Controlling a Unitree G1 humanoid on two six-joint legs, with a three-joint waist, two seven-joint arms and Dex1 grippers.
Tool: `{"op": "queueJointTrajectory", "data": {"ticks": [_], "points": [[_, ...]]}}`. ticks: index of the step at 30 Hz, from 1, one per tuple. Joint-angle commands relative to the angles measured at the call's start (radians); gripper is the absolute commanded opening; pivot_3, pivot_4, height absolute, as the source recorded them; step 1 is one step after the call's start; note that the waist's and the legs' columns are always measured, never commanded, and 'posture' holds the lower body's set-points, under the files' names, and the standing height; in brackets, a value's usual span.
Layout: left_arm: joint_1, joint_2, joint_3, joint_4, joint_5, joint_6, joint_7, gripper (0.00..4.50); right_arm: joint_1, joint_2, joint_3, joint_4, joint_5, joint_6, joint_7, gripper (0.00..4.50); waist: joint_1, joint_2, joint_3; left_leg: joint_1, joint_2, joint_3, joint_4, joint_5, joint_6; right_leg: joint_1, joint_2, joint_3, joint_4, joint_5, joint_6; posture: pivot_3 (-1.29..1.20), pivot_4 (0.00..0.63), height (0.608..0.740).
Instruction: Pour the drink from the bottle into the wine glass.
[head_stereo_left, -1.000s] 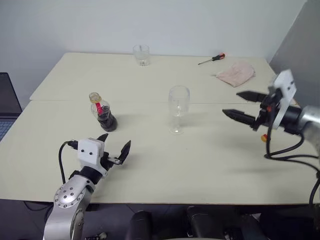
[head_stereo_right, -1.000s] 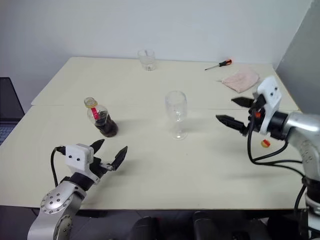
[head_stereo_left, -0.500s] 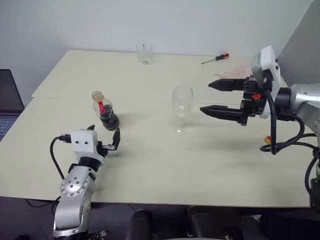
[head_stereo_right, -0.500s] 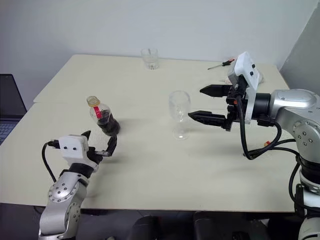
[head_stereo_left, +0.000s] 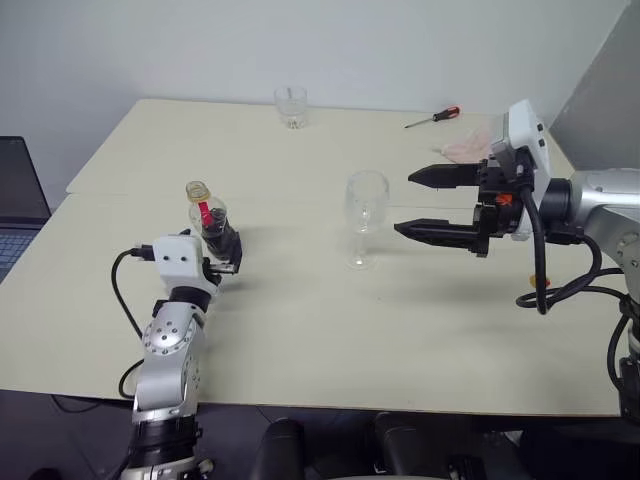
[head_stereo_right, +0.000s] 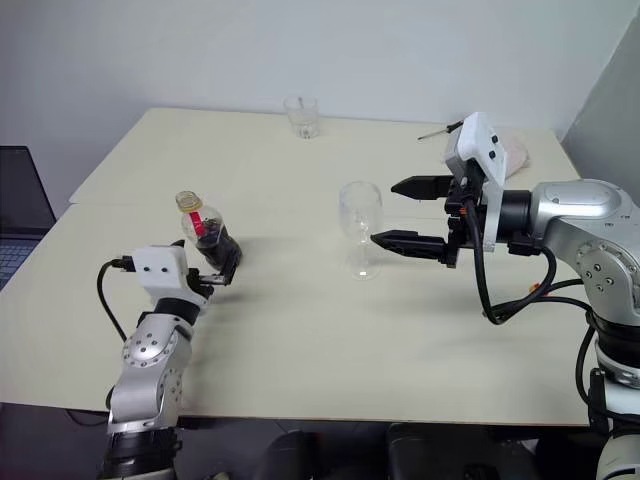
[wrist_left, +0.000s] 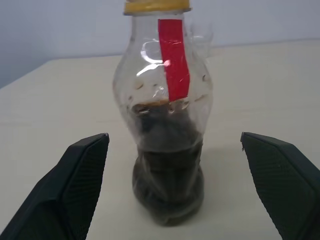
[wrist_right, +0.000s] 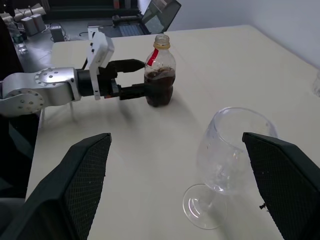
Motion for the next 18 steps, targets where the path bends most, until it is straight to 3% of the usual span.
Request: {"op": "queueJointTrajectory", "data": {"ticks": [1,14,18], "points": [[-0.025,0.01,0.007,0.019,0.008,-0.04,0.0,4.5,-0.021,-0.02,-0.022,-0.029,0.001,-0.013,-0.003,4.48,0.0,0.0,0.0,0.0,0.0,0.0,0.0,0.0,0.0,0.0,0.0,0.0,0.0,0.0,-0.001,0.0,0.15,0.74],[-0.224,0.047,-0.007,0.386,0.039,-0.215,-0.023,4.5,-0.017,-0.033,-0.027,-0.061,0.01,0.01,-0.042,4.48,0.002,0.0,0.0,0.0,0.0,0.001,0.0,0.0,0.0,0.0,0.0,-0.001,0.0,0.0,0.0,0.0,0.15,0.74],[-0.263,0.051,-0.011,0.457,0.036,-0.26,-0.04,3.61,-0.008,-0.044,-0.033,-0.076,0.014,0.02,-0.054,4.5,0.001,0.0,0.0,-0.001,0.0,0.001,0.0,0.0,0.0,0.0,0.0,-0.001,0.0,0.0,0.0,0.0,0.15,0.74]]}}
